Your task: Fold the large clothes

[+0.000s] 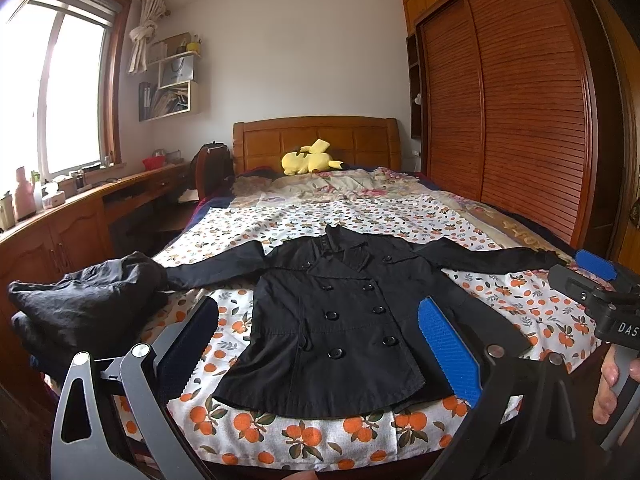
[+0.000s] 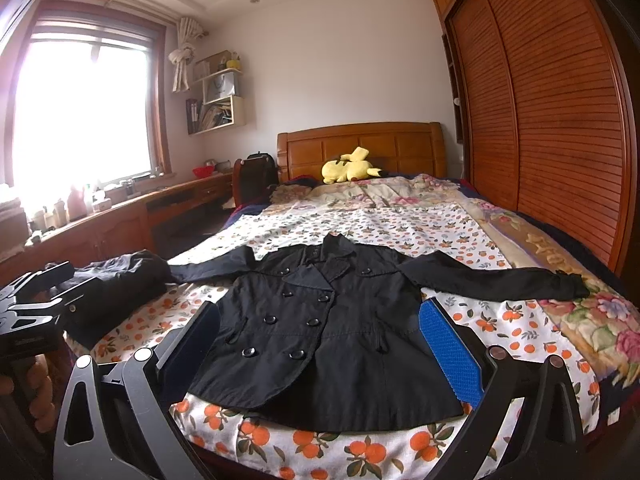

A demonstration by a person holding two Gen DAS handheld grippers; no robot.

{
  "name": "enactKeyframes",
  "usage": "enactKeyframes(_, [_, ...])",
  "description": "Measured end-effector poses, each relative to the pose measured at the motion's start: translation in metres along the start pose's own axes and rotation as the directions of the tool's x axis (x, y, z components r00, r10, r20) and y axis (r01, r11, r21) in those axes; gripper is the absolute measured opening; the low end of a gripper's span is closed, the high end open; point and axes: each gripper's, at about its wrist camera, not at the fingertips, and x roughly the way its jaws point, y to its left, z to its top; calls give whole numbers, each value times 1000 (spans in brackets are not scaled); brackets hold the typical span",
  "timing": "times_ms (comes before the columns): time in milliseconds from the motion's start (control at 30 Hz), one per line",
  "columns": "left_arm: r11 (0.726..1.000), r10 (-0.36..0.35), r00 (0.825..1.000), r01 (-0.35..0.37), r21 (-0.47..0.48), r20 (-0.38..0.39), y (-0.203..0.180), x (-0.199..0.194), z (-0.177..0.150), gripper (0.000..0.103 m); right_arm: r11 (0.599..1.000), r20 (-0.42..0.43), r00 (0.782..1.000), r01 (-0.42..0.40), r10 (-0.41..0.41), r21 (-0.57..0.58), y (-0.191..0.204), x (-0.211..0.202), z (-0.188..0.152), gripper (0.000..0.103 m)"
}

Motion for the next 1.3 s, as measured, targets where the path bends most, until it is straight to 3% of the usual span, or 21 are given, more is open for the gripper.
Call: enactKeyframes(1300, [1000,-2,1000,2,3,-1,0,2,-2,101,1000,-2,1000,1,-1,0,-1,0,1,97])
